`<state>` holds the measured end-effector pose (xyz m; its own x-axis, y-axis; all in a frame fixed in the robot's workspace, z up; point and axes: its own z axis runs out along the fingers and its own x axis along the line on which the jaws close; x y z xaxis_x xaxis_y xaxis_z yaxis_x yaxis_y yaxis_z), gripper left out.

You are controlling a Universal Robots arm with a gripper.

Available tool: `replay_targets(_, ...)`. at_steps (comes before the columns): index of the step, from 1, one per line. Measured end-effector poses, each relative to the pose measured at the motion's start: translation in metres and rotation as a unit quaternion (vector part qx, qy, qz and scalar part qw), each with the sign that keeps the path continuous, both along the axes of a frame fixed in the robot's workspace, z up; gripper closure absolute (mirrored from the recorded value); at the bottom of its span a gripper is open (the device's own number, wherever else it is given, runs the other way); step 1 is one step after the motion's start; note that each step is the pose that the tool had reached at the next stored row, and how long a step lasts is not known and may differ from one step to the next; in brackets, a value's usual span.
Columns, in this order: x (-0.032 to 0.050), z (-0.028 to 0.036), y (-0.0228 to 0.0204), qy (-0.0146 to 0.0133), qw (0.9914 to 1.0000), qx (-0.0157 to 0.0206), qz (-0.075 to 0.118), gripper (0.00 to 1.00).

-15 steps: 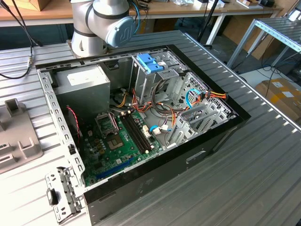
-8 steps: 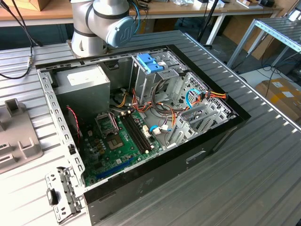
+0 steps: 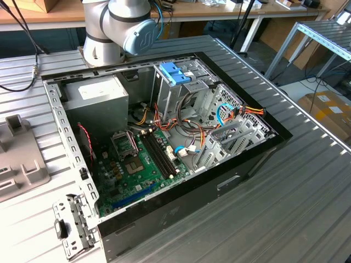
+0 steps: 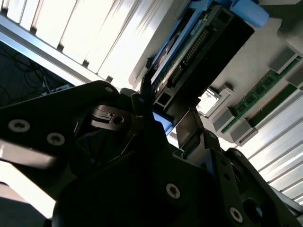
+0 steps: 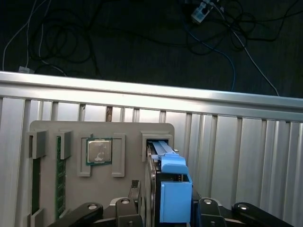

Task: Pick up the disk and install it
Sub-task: 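Pick up the disk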

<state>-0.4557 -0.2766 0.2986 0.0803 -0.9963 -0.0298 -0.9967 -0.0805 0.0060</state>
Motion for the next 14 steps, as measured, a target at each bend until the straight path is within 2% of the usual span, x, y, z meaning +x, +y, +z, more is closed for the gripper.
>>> replay_targets(9,0.0000,0.0000,0.0000,-0.0112,0.99994,0.0000,0.000,0.53)
replay_targets(11,0.0000,0.0000,0.0000,-0.0134,0.99991,0.0000,0.000,0.63)
replay_targets(14,0.0000,0.0000,0.0000,-0.0165,0.99986,0.0000,0.000,0.63)
